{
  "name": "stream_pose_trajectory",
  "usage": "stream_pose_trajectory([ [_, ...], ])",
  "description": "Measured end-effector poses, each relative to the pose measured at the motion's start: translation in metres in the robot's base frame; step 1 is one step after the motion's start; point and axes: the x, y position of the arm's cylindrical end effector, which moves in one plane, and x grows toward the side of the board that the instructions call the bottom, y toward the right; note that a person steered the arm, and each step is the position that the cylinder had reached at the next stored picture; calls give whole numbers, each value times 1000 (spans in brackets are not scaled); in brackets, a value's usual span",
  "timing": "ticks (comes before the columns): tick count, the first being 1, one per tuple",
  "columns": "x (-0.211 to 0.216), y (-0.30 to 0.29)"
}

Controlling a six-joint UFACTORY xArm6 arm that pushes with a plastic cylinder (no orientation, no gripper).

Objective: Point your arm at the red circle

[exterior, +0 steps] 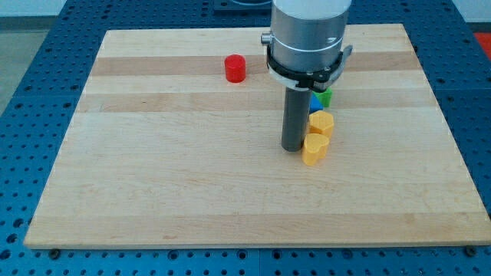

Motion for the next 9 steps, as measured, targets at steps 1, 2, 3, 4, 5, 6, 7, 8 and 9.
stream_pose_trajectory([
  [1, 0, 0],
  [2, -39, -14],
  [3, -97, -22],
  [4, -119, -32],
  [5, -124, -32],
  [6, -152, -32],
  [7, -180, -32],
  [8, -205, -50],
  [9, -208, -66],
])
